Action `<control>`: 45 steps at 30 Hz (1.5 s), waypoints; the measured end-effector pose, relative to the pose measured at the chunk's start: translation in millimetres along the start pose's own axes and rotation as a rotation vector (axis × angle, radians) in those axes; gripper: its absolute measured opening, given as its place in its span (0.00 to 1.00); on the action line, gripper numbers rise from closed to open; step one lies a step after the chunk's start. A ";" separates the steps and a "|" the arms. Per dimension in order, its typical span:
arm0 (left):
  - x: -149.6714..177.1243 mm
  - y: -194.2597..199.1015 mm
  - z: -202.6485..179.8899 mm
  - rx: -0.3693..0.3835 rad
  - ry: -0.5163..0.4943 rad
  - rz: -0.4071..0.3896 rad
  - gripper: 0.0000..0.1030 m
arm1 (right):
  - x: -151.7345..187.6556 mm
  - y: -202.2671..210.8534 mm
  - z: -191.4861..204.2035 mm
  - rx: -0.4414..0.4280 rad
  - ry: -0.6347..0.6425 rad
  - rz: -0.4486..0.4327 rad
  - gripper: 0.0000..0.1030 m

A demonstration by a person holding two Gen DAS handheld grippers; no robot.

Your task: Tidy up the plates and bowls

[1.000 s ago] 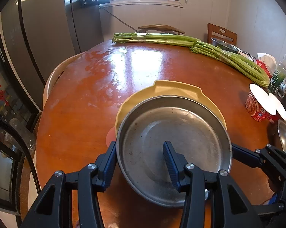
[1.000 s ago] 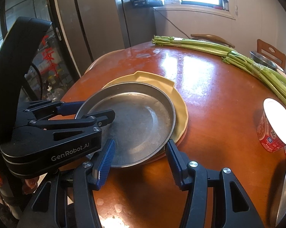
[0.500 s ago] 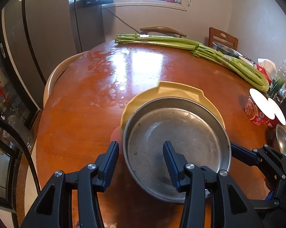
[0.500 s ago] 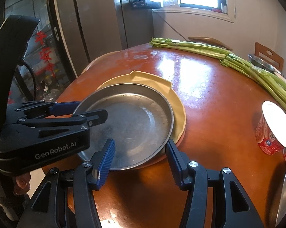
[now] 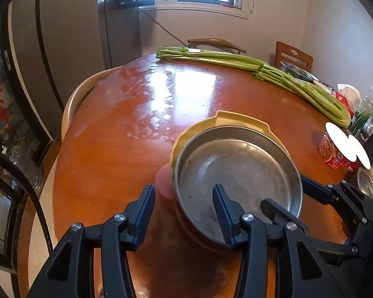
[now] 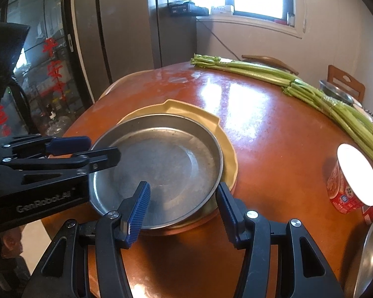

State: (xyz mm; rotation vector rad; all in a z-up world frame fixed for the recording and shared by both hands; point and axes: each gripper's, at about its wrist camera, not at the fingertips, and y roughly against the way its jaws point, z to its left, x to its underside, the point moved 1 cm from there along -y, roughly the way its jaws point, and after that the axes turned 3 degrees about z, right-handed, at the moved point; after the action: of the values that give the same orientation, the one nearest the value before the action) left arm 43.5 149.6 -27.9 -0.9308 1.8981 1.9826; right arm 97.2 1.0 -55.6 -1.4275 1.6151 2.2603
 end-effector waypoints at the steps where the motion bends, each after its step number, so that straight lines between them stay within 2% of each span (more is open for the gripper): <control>1: 0.0 0.3 1.4 -0.001 0.003 0.002 0.47 | -0.2 -0.1 -0.6 0.005 0.000 -0.002 0.56; 17: 0.8 7.2 5.7 -0.004 0.025 0.005 0.47 | -1.8 6.9 -7.5 -0.009 -0.005 -0.025 0.56; 29: 2.2 14.0 8.3 0.004 0.030 0.004 0.47 | -3.4 12.0 -8.2 0.011 0.021 -0.032 0.57; 32: 2.8 15.7 8.2 0.006 0.032 0.004 0.47 | -4.3 16.6 -12.0 -0.034 -0.009 -0.034 0.57; 38: 3.8 16.4 11.3 0.022 0.048 0.015 0.47 | -9.7 35.6 -30.4 -0.047 -0.064 -0.085 0.58; 42: 5.6 11.3 14.9 0.053 0.074 0.039 0.47 | -6.8 37.6 -43.8 -0.035 -0.101 -0.069 0.61; 45: 7.6 8.1 17.3 0.086 0.091 0.052 0.48 | -2.7 33.5 -49.8 -0.062 -0.138 -0.039 0.62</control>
State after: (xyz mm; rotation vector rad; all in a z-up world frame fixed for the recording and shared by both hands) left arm 28.2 163.4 -26.7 -0.9734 2.0593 1.9009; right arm 115.0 -51.0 -31.4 -1.2717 1.4779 2.3481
